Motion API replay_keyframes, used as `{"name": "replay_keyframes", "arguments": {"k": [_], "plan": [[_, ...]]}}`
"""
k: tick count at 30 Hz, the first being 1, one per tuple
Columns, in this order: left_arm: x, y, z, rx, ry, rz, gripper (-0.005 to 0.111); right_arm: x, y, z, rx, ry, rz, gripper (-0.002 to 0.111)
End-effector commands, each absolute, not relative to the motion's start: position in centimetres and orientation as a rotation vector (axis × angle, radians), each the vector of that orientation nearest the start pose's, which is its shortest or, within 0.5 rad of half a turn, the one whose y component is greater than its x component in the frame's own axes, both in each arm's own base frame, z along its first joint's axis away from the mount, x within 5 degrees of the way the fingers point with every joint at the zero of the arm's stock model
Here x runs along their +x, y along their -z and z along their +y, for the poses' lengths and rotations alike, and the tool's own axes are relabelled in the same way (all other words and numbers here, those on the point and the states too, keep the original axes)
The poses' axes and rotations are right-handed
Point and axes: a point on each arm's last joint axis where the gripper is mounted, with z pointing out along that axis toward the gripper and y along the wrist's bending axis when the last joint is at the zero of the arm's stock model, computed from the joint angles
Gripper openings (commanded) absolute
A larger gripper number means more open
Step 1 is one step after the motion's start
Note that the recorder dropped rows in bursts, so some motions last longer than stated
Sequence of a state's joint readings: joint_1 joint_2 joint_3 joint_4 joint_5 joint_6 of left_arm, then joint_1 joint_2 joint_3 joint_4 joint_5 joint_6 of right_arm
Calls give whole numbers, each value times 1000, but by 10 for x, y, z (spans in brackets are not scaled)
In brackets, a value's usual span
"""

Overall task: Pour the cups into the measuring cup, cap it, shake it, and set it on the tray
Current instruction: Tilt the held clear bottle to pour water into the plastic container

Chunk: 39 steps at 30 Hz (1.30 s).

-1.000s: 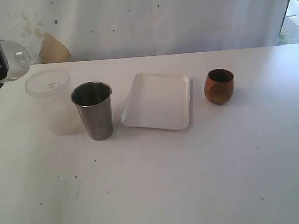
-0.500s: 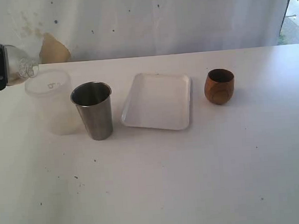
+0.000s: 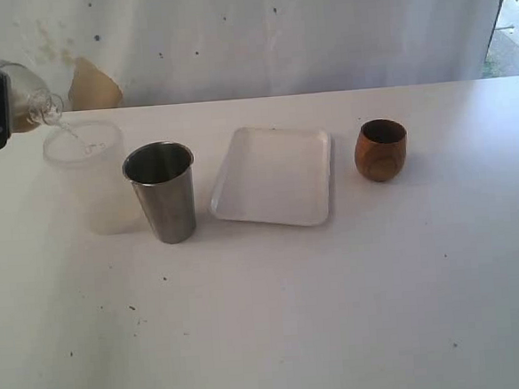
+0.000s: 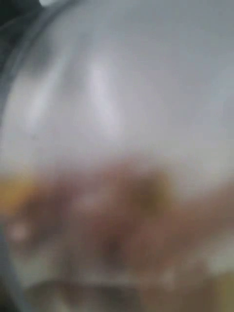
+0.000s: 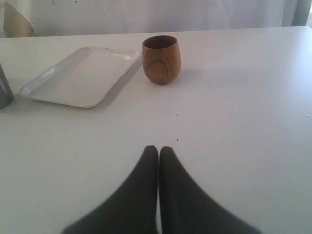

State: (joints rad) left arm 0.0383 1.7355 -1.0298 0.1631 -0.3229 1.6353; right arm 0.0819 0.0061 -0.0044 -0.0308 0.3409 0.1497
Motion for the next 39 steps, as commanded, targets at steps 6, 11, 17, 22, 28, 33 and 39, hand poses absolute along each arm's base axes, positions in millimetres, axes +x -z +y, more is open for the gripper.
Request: {"name": "replay_keyframes", "arguments": {"k": [6, 11, 17, 22, 28, 33, 39], "plan": [[396, -272, 11, 1464, -1267, 1212, 0, 54, -183, 3, 44, -132, 1820, 0], [396, -271, 11, 1534, -1319, 1166, 0, 54, -183, 3, 44, -132, 1822, 0], [396, -272, 11, 1570, -1352, 1133, 0, 54, -183, 3, 45, -134, 1822, 0], [396, -272, 11, 1578, -1371, 1114, 0, 54, -183, 3, 45, -133, 1820, 0], [396, -274, 11, 1567, -1379, 1104, 0, 54, -183, 3, 45, -133, 1820, 0], [396, -274, 11, 1570, -1381, 1101, 0, 54, -183, 3, 45, -133, 1820, 0], [397, -274, 11, 1615, -1430, 1049, 0, 54, -183, 3, 44, -132, 1820, 0]]}}
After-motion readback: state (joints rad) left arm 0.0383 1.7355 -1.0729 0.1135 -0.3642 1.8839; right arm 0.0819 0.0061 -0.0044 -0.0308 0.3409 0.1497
